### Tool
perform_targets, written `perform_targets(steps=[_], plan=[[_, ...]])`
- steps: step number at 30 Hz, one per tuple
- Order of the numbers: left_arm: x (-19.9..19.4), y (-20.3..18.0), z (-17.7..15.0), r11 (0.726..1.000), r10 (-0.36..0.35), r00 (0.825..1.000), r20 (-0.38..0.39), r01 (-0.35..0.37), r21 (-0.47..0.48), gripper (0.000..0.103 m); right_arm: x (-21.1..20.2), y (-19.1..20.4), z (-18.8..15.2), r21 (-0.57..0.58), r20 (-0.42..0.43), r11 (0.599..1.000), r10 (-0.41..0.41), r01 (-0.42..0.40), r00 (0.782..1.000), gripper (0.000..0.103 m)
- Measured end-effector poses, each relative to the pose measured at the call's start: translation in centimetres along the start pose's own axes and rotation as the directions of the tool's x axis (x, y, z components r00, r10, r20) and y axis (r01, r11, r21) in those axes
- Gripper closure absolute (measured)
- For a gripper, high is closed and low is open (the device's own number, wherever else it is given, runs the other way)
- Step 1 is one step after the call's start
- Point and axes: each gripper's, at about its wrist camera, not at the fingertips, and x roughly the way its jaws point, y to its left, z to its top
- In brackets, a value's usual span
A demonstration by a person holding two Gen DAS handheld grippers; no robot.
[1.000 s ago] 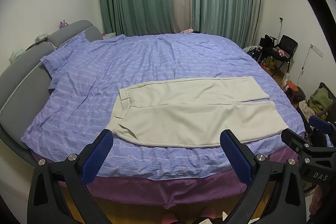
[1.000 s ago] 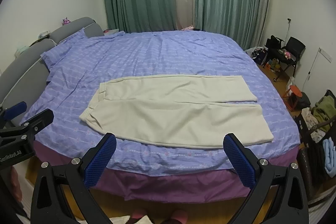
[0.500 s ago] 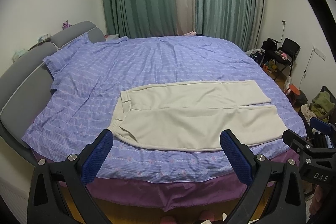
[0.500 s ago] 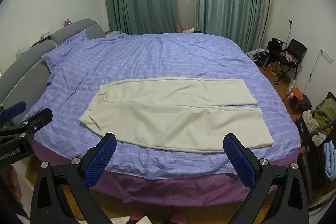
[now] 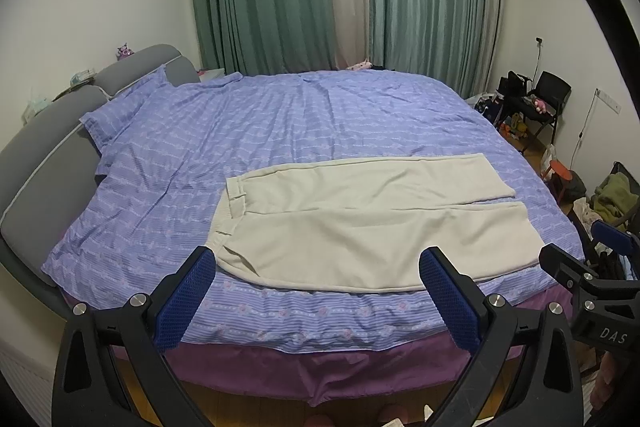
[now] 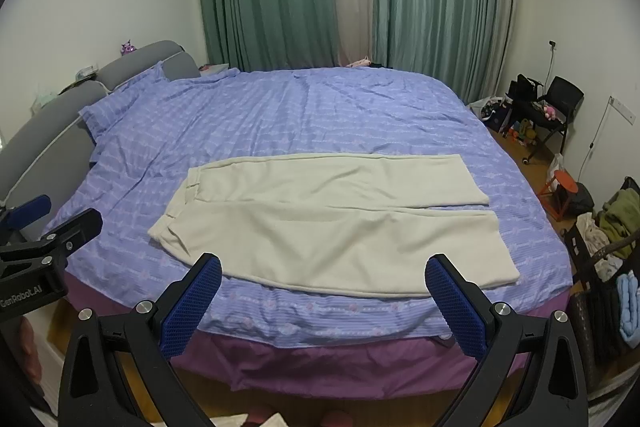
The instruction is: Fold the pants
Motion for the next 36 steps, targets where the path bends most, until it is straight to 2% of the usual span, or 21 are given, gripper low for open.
perform_targets(steps=[22, 34, 36], plan=[[0.2, -1.5, -0.1, 1.000, 0.026, 1.000, -0.012, -0.026, -0.015, 0.000, 0.6, -2.1, 0.3, -0.012, -0.006, 0.999, 0.030, -0.030, 1.000, 0.001], [2.9, -1.6, 0.4, 0.997, 0.030, 0.997, -0.072, -0.035, -0.062, 0.000, 2.7, -2.9, 1.0, -0.045, -0.032, 0.996, 0.082, -0.083, 0.996, 0.001], [3.6, -1.2, 0.6, 0.996, 0.048, 0.996, -0.075, -0.053, -0.065, 0.000, 3.4, -2.8, 1.0, -0.052, -0.031, 0.995, 0.084, -0.085, 0.996, 0.001]])
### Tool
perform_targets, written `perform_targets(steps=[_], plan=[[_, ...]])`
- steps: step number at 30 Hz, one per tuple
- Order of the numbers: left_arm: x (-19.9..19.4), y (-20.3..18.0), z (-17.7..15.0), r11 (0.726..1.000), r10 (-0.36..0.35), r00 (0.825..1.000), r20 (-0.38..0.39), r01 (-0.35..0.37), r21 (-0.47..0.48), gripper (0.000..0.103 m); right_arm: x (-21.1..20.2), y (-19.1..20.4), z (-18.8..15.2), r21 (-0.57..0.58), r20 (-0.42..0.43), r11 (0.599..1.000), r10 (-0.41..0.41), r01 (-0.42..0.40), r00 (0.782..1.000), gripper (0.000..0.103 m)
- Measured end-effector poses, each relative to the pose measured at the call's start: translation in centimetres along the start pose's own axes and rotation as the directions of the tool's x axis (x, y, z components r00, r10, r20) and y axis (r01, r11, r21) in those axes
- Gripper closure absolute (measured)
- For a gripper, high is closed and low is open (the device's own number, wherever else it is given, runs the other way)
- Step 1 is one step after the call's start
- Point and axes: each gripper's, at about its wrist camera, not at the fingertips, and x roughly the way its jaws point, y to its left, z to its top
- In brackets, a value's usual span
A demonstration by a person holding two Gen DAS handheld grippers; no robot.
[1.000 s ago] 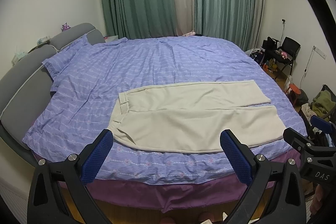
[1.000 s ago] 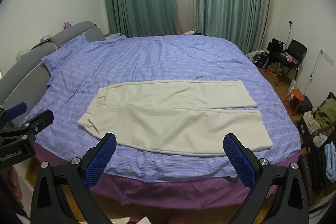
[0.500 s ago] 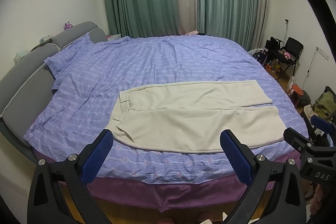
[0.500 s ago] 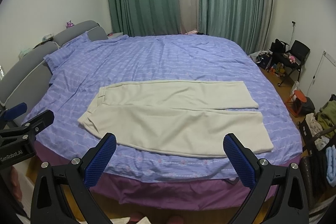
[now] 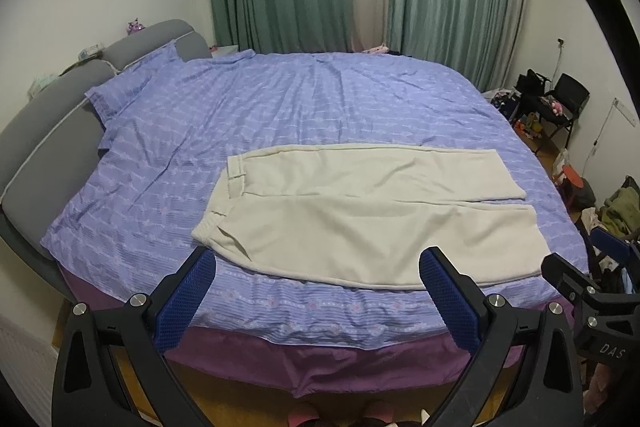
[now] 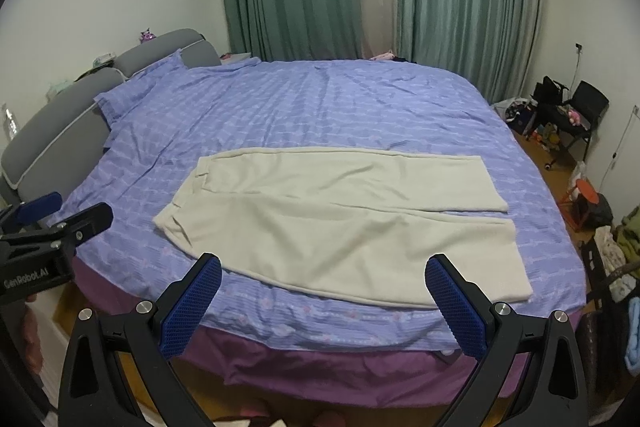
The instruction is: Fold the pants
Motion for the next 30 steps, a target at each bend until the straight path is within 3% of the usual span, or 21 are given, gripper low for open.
perform_targets(steps=[8, 15, 23, 30], plan=[[2.9, 1.8, -1.0, 0.998, 0.061, 0.998, -0.025, -0.061, 0.018, 0.000, 4.1, 1.8, -0.5, 0.007, -0.053, 0.999, 0.046, -0.046, 0.998, 0.001], [7.3, 7.6, -2.5, 0.997, 0.082, 0.995, -0.063, -0.082, 0.007, 0.000, 8.3, 6.2, -1.3, 0.002, -0.119, 0.999, 0.054, -0.054, 0.991, 0.000], [15.7, 15.1, -2.1, 0.999, 0.037, 0.989, -0.146, -0.035, 0.018, 0.000, 16.2, 12.9, -1.5, 0.062, -0.220, 0.998, -0.005, 0.020, 0.975, 0.001], [23.7, 17.7, -3.0, 0.999, -0.014, 0.964, -0.266, 0.024, 0.037, 0.000, 22.9, 15.0, -3.3, 0.143, -0.298, 0.987, -0.033, 0.079, 0.954, 0.001]])
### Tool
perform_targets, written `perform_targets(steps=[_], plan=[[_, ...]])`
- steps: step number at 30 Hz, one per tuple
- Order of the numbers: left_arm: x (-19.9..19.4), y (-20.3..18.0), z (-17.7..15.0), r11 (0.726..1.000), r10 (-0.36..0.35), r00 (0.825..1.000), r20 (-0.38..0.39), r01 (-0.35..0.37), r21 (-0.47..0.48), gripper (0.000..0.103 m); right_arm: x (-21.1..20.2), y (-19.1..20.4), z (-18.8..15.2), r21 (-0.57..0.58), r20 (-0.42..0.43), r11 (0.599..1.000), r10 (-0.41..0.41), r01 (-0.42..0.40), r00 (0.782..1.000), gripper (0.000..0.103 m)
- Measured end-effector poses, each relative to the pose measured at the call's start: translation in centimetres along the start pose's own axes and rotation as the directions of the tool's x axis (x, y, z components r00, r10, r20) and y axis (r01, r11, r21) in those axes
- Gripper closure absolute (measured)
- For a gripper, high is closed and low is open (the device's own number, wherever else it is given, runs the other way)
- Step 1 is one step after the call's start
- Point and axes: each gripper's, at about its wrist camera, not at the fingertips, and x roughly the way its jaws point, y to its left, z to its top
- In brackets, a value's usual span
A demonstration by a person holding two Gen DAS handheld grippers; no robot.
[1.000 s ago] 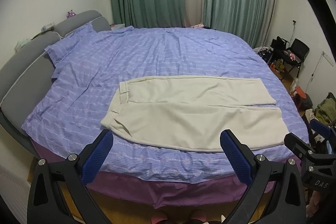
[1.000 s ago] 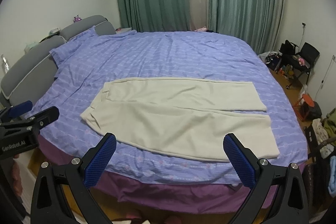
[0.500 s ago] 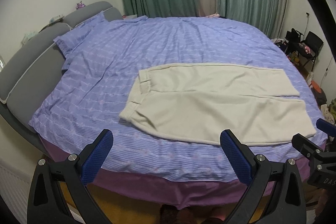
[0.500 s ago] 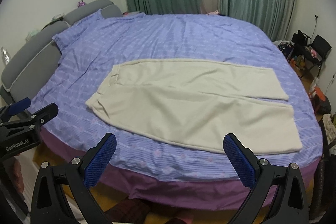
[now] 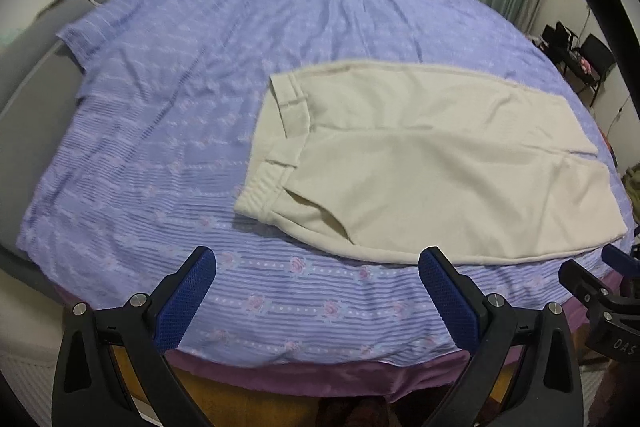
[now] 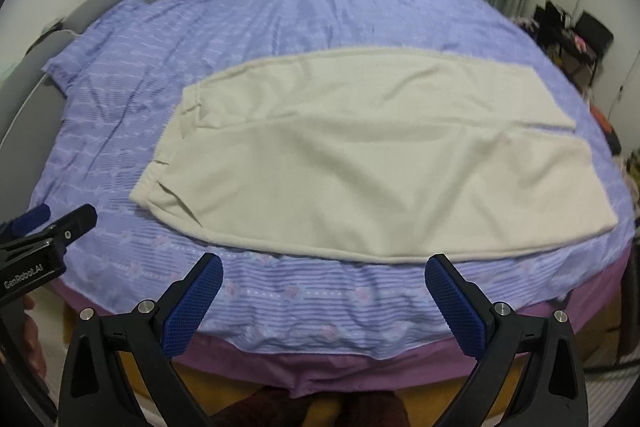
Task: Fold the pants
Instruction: 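Lower both tools to the pants and close each on the waistband edge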
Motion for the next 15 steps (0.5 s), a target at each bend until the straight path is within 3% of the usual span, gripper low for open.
perform_targets(steps=[7, 15], plan=[[7.7, 0.8, -0.6, 1.000, -0.006, 0.996, -0.086, 0.005, -0.015, 0.006, 7.7, 0.0, -1.0, 0.073, -0.093, 0.997, 0.006, 0.001, 0.996, 0.015], [14.0, 1.4, -0.2, 0.999, -0.033, 0.984, -0.177, 0.025, -0.044, 0.010, 13.9, -1.7, -2.6, 0.206, -0.163, 0.978, 0.042, -0.008, 0.986, 0.023]])
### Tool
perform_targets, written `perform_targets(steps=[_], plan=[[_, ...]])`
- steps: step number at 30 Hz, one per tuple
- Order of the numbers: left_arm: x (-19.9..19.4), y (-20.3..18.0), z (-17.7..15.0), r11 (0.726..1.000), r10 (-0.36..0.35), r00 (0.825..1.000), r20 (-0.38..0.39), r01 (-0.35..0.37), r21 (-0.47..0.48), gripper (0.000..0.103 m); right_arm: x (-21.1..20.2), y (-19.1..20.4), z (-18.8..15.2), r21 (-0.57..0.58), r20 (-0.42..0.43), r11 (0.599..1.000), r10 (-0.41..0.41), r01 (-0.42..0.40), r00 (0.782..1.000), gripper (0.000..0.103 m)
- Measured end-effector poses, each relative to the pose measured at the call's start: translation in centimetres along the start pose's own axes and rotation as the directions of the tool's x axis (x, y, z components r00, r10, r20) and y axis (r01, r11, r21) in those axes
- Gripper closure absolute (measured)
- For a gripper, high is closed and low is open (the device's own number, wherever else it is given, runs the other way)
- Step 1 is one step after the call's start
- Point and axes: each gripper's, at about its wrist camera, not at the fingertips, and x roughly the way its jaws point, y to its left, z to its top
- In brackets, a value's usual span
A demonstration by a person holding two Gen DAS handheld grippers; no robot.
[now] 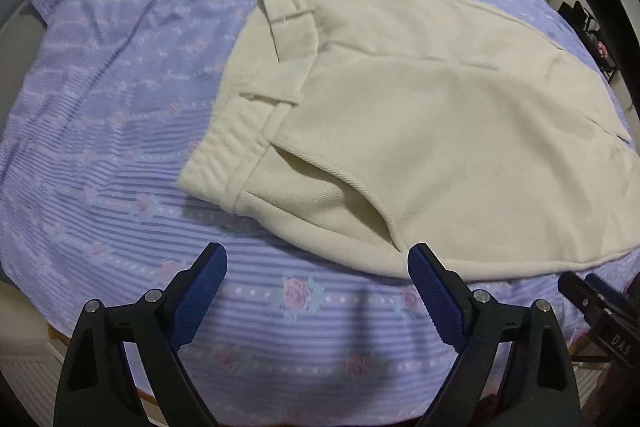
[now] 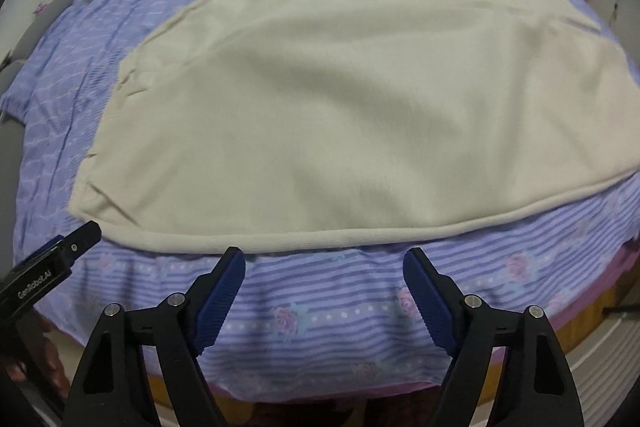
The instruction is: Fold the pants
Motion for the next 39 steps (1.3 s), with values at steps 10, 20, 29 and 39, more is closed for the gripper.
perform_targets(steps=[10, 20, 29, 39], plan=[[5.0, 0.6, 1.6, 0.993, -0.084, 0.992, -0.097, 0.075, -0.094, 0.011, 4.3, -2.1, 1.2, 0.151, -0.086, 0.987, 0.067, -0.053, 0.994, 0.031], [3.5, 1.1, 3.5, 0.967, -0.175, 0.981, -0.080, 0.155, -0.204, 0.085, 4.9, -3.1, 4.4, 0.177, -0.181, 0.983, 0.075, -0.043, 0.981, 0.083], [-4.6, -0.3, 6.2, 0.981, -0.099, 0.993, 0.061, 0.108, -0.160, 0.095, -5.9, -0.9, 11.3, -0.010, 0.033, 0.993, 0.116, -0.116, 0.993, 0.091], [-6.2, -1.0, 19.0, 0.986, -0.096, 0.968, 0.230, 0.124, -0.109, 0.095, -6.6, 1.9, 24.7, -0.073, 0.264, 0.990, 0.138, -0.123, 0.955, 0.091]])
